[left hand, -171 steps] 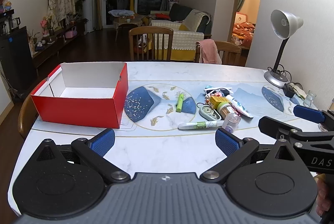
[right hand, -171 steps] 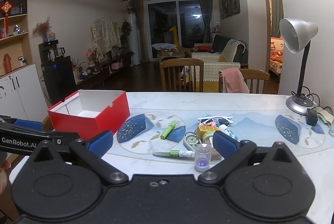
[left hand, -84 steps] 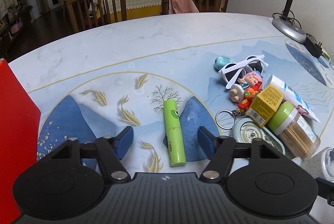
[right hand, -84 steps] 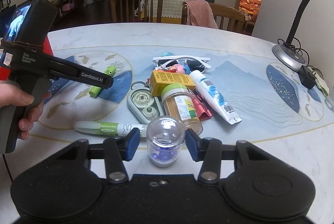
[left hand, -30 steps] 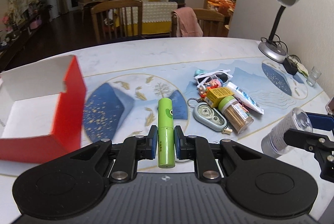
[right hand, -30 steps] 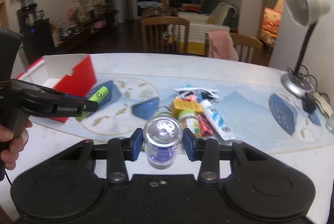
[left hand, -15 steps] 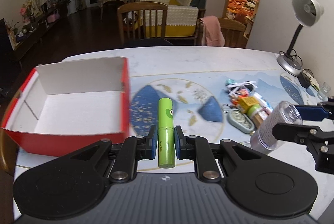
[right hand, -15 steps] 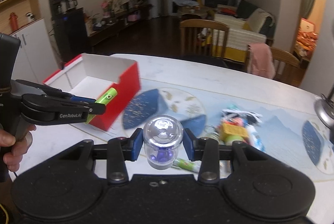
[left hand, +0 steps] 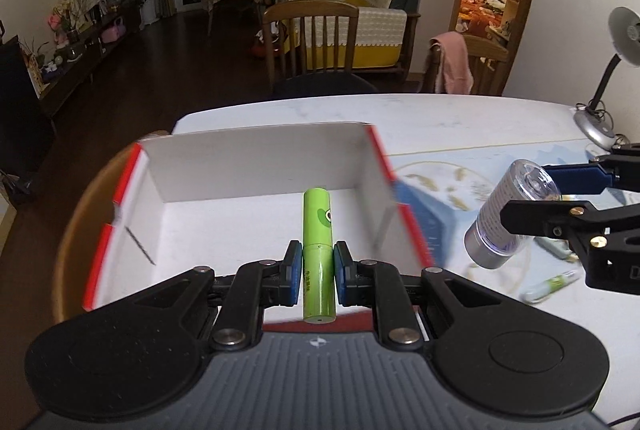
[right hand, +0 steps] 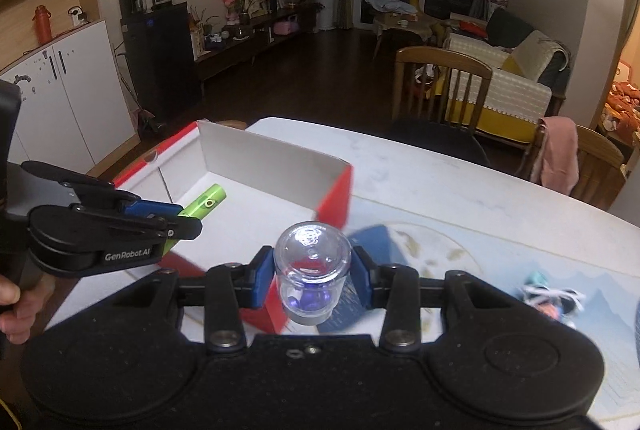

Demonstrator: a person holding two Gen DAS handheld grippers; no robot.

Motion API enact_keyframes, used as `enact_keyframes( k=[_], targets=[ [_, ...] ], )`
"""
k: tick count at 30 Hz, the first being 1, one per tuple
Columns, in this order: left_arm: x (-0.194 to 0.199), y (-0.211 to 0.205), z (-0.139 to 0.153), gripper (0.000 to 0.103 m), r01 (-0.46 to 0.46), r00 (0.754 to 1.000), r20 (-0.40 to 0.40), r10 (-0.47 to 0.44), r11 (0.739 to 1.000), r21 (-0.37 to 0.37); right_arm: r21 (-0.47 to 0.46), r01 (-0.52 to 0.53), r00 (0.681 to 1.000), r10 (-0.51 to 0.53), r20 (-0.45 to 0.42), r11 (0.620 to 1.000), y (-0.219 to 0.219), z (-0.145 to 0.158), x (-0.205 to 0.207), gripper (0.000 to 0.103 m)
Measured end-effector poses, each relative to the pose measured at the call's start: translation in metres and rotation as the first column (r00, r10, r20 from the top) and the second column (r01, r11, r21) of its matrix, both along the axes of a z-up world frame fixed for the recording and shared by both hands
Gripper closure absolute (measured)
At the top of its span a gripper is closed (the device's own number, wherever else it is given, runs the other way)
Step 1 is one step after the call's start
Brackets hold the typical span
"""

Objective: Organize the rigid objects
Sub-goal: 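Carry the battery and the clear jar with both tools into the red box, then open the right tool to release the jar while the left tool releases the battery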

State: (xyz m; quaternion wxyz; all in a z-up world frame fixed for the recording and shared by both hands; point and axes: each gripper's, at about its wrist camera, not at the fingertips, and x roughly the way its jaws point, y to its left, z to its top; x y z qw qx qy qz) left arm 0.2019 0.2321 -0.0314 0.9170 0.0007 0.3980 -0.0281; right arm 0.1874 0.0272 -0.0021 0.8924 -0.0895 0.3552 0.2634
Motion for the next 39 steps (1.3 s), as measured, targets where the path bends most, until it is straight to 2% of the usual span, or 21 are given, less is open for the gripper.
enact_keyframes(
  k=[7, 15, 23, 28, 39],
  targets=[
    [0.034, 0.057, -0.018, 0.086, -0.001, 0.999, -0.049, 0.003, 0.999, 0.033, -0.034, -0.013, 0.999, 0.012, -0.032, 0.999, 0.058, -0.016, 0.03, 0.063],
    [0.07, 0.091, -0.052, 0.086, 0.032, 0.989, -0.144, -0.024, 0.998, 0.053, -0.079, -0.038, 0.996, 0.031, -0.088, 0.996, 0.107, -0.049, 0.053, 0.063],
    [0.093, 0.091, -0.083, 0.086, 0.107, 0.968, -0.239, -0.08, 0.989, 0.102, -0.13, -0.062, 0.986, 0.04, -0.165, 0.99, 0.139, -0.086, 0.066, 0.063],
    [0.098, 0.09, -0.094, 0.086, 0.141, 0.951, -0.29, -0.11, 0.986, 0.091, -0.154, -0.075, 0.976, 0.04, -0.214, 0.985, 0.147, -0.102, 0.068, 0.063],
    [0.112, 0.092, -0.117, 0.086, 0.152, 0.914, -0.391, -0.105, 0.984, 0.092, -0.172, -0.038, 0.974, -0.002, -0.228, 0.984, 0.15, -0.11, 0.072, 0.063]
  ],
)
